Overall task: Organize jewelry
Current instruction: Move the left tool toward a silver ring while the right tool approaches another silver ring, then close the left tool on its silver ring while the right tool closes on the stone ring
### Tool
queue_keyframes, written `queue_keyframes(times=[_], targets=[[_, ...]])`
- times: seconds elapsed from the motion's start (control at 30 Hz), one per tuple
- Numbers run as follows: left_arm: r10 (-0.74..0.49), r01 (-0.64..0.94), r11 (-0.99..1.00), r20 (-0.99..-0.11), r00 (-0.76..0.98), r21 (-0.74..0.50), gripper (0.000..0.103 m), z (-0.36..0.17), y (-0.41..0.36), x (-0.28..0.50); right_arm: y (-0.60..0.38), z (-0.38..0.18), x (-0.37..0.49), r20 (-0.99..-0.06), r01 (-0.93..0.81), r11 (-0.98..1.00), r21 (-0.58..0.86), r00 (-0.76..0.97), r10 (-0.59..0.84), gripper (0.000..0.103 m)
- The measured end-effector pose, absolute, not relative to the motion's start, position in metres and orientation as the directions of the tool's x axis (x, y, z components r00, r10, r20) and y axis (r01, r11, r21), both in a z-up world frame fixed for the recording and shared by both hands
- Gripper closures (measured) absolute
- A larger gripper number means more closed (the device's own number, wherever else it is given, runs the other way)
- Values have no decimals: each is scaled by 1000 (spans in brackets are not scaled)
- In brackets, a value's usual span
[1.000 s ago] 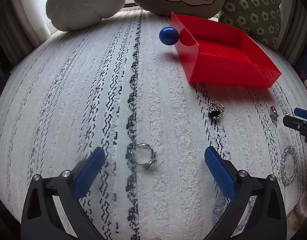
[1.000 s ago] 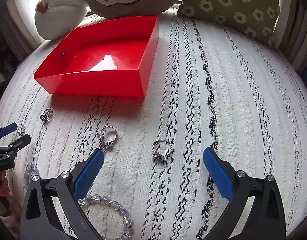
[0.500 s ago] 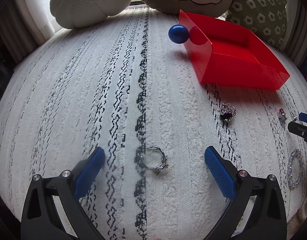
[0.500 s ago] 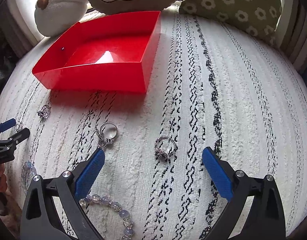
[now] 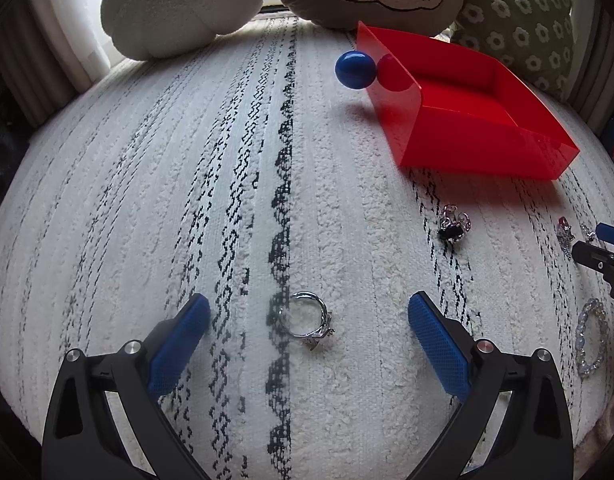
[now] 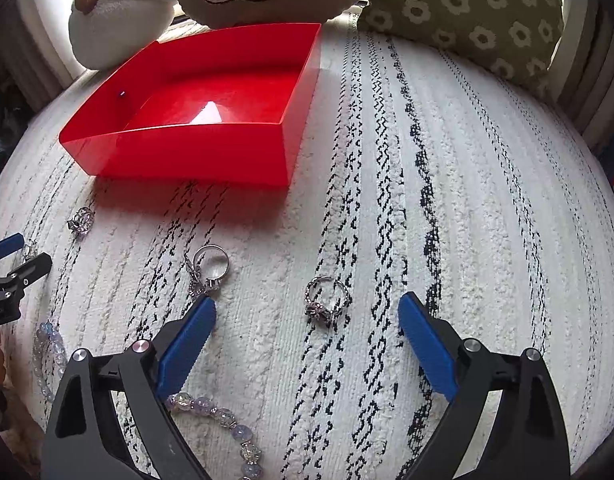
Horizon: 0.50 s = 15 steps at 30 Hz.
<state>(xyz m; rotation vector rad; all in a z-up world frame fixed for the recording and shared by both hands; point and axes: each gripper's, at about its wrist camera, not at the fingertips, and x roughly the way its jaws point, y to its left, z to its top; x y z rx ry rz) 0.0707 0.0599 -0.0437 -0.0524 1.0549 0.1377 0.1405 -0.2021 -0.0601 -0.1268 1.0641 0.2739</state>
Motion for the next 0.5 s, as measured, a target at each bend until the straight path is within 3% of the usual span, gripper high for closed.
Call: queue_keyframes(times=[0.2, 0.37, 0.5], targets=[[96, -131, 991, -868, 487, 36, 8, -43, 58, 72, -207, -58, 143, -869, -268, 963, 28, 470, 156, 23], [67, -100, 995, -863, 501, 19, 23, -40, 54, 71, -207, -59, 142, -867, -269, 963, 14, 477, 146, 25], [78, -93, 995, -859, 506, 35, 24, -40, 52, 71, -206, -59, 140, -864, -268, 963, 9, 483, 143, 26]])
